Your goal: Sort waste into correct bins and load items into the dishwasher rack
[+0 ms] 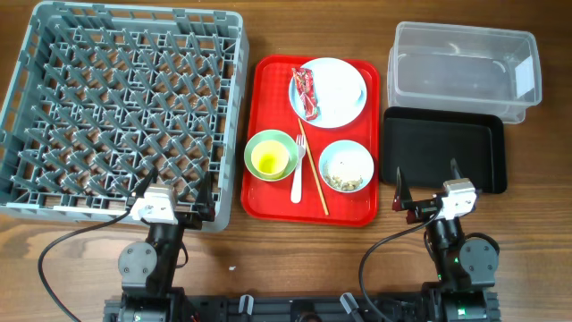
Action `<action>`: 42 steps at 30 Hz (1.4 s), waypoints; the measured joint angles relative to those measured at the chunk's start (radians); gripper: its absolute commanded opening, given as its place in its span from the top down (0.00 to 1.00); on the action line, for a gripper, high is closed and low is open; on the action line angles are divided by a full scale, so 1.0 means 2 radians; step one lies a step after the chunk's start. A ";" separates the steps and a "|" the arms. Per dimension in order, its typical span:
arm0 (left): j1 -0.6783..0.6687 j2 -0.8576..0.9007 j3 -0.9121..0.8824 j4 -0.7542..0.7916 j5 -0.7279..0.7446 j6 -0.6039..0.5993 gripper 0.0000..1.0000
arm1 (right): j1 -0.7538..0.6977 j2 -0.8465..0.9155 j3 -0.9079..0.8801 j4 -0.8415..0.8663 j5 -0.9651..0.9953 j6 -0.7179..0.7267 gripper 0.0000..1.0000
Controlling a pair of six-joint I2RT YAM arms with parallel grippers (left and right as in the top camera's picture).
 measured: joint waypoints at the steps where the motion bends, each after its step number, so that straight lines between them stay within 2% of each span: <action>1: 0.000 0.000 0.000 0.000 0.000 0.000 0.00 | 0.000 0.000 0.000 0.000 0.000 0.000 0.00; 30: 0.000 0.000 0.000 0.000 0.000 0.000 0.00 | 0.000 0.000 0.000 0.000 0.000 0.000 0.00; 42: 0.000 0.000 0.000 0.000 0.000 -0.018 0.00 | 0.000 0.003 0.000 0.000 0.000 0.035 0.00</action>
